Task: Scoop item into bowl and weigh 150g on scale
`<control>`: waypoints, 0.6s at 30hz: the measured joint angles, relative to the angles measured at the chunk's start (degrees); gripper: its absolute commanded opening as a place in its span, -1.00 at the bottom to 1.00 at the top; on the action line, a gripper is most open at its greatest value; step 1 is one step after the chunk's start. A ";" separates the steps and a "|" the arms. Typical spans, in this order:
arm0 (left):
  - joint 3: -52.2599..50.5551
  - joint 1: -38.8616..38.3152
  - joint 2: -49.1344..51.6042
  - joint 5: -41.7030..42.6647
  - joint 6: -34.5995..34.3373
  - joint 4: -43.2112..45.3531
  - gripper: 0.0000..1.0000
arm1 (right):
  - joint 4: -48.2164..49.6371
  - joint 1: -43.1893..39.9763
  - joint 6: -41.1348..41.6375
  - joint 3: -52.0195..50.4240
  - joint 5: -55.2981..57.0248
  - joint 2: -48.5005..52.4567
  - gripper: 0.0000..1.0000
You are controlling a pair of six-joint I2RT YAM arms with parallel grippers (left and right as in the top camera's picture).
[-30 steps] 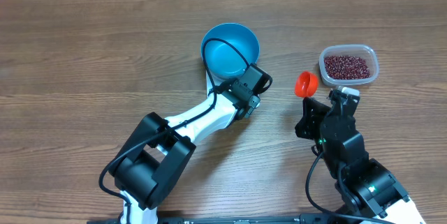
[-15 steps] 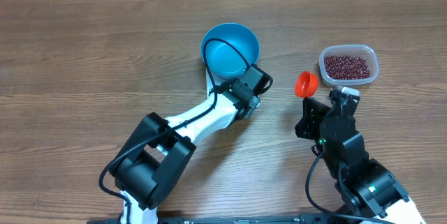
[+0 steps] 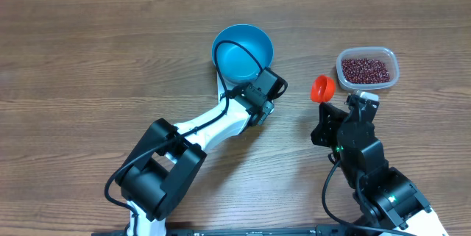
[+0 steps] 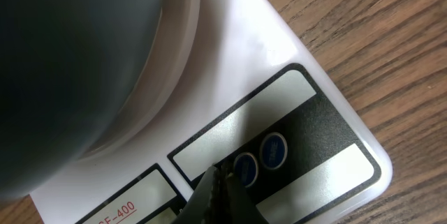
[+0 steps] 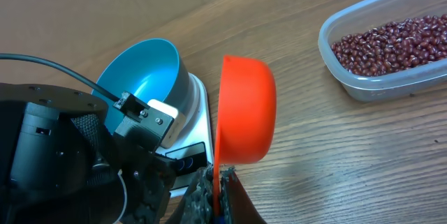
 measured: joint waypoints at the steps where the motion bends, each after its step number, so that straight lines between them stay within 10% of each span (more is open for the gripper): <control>1: 0.00 0.00 0.02 0.00 0.02 0.00 -0.92 | 0.00 0.00 -0.04 0.00 0.02 0.00 -0.92; 18: 2.47 -0.22 -0.50 0.11 -0.17 -8.00 -0.92 | 0.02 0.00 -0.02 0.00 0.00 0.00 -0.92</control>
